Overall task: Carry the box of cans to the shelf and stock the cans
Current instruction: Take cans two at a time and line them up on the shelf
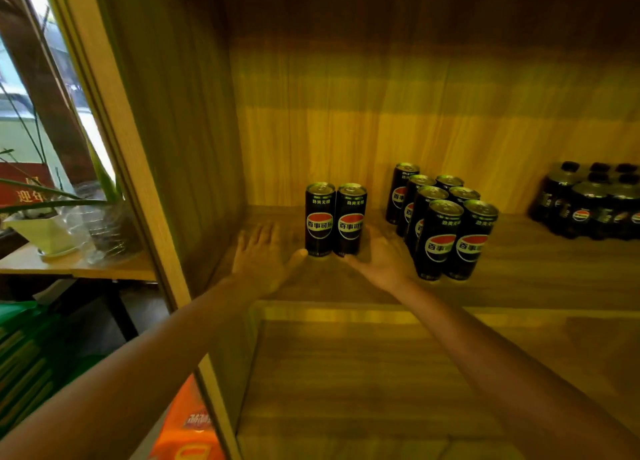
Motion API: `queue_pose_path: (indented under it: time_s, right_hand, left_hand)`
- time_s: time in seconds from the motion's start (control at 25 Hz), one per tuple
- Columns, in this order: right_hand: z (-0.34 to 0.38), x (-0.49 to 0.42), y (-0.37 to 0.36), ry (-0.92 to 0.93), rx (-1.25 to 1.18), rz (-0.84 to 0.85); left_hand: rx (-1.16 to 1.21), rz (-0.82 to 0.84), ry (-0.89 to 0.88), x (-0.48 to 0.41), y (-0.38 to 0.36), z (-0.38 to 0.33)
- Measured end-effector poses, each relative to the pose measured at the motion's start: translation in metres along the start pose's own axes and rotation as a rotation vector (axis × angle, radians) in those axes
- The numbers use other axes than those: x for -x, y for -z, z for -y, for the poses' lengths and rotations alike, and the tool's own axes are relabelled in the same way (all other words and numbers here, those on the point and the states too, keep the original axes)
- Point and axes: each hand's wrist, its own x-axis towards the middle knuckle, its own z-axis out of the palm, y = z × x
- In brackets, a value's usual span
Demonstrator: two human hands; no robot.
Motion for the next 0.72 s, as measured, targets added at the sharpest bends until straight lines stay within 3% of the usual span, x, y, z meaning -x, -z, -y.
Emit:
queue_pose_path:
  time_s: [0.24, 0.72]
  right_hand:
    - [0.031, 0.058, 0.034, 0.079, 0.239, 0.005]
    - [0.128, 0.204, 0.007, 0.051, 0.231, 0.075]
  left_hand:
    - [-0.048, -0.055, -0.093, 0.064, 0.030, 0.014]
    - [0.015, -0.114, -0.210, 0.212, 0.035, 0.089]
